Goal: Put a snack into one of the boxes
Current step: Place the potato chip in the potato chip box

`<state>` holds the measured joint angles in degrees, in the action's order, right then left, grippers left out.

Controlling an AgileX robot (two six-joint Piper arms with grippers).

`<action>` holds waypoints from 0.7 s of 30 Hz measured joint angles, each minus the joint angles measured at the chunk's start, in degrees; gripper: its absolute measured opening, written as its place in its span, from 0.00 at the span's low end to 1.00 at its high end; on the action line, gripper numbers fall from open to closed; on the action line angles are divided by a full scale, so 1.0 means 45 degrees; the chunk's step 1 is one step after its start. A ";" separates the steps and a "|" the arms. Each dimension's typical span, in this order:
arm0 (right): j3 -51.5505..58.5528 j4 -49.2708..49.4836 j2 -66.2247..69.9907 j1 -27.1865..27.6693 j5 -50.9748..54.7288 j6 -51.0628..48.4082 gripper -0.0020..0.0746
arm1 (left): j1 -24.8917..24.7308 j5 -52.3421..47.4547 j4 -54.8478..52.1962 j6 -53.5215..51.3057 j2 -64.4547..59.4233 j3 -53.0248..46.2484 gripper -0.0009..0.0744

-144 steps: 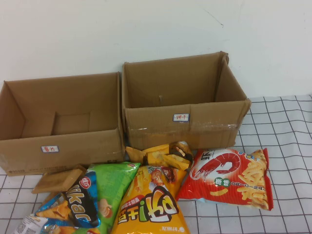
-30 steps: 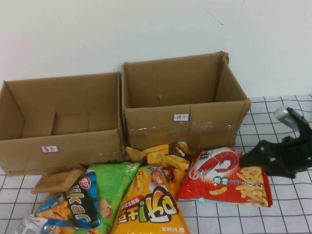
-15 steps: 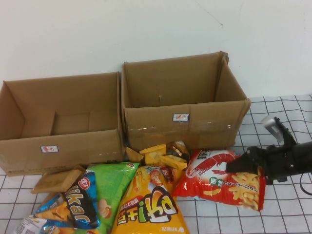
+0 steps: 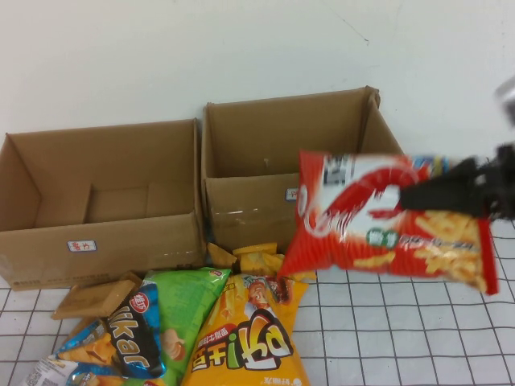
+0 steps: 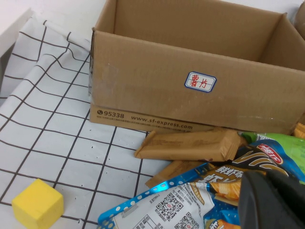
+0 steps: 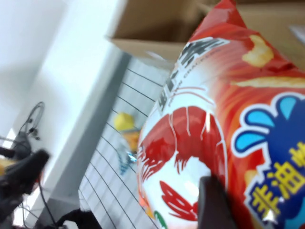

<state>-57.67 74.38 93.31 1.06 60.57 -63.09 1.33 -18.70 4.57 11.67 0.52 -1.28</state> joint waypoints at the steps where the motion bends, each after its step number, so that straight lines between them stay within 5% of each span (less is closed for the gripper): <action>1: 0.0000 0.0062 -0.0553 0.0000 0.0142 -0.0084 0.51 | 0.0000 0.0000 0.0000 0.0000 0.0000 0.0000 0.01; 7: -0.0520 0.0839 -0.2042 -0.0546 0.0461 -0.0493 0.51 | 0.0000 0.0000 0.0000 0.0000 0.0000 0.0000 0.01; 21: -0.6514 0.0896 0.1281 -0.6041 -0.3215 -0.0834 0.51 | 0.0000 0.0000 0.0000 0.0000 0.0000 0.0000 0.01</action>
<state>-86.98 78.41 99.07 -26.13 46.10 -66.84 1.33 -18.70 4.57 11.67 0.52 -1.28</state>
